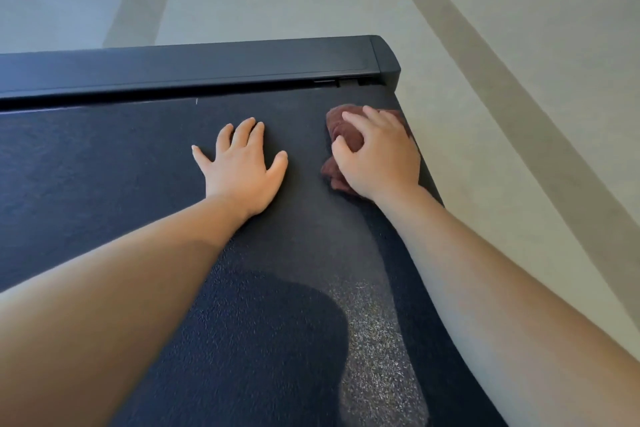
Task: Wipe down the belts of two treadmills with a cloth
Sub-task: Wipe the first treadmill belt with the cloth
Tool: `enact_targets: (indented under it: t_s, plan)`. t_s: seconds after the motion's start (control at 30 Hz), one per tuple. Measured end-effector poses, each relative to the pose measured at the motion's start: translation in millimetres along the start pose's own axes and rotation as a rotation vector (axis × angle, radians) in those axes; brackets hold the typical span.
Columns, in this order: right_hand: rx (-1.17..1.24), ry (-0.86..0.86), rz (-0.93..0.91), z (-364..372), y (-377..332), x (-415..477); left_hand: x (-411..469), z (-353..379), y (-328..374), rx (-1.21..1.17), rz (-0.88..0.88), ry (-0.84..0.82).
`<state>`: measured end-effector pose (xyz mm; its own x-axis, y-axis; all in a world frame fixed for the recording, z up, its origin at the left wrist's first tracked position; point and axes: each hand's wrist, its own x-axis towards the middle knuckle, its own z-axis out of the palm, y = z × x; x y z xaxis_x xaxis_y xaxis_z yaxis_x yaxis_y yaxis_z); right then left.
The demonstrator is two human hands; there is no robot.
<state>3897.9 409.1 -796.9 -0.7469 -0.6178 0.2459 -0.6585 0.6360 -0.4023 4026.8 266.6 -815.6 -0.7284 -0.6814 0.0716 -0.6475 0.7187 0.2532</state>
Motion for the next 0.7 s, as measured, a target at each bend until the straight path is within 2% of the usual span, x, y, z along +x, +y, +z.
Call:
enact_targets:
  t_s: [0.2,0.33,0.53,0.7]
  plan:
    - [0.019,0.03,0.083,11.2,19.2,81.6,1.9,10.0,-2.1,0.015,-0.007,0.08]
    - [0.056,-0.001,0.087,11.6,20.6,93.0,4.5,8.7,-1.7,0.007,-0.005,0.092]
    - [0.051,-0.063,-0.019,-17.6,20.7,-13.6,-4.3,1.0,1.9,0.008,-0.012,0.039]
    - [0.002,-0.109,-0.058,-43.8,10.9,-138.3,-56.7,-2.7,2.7,-0.02,0.067,-0.019]
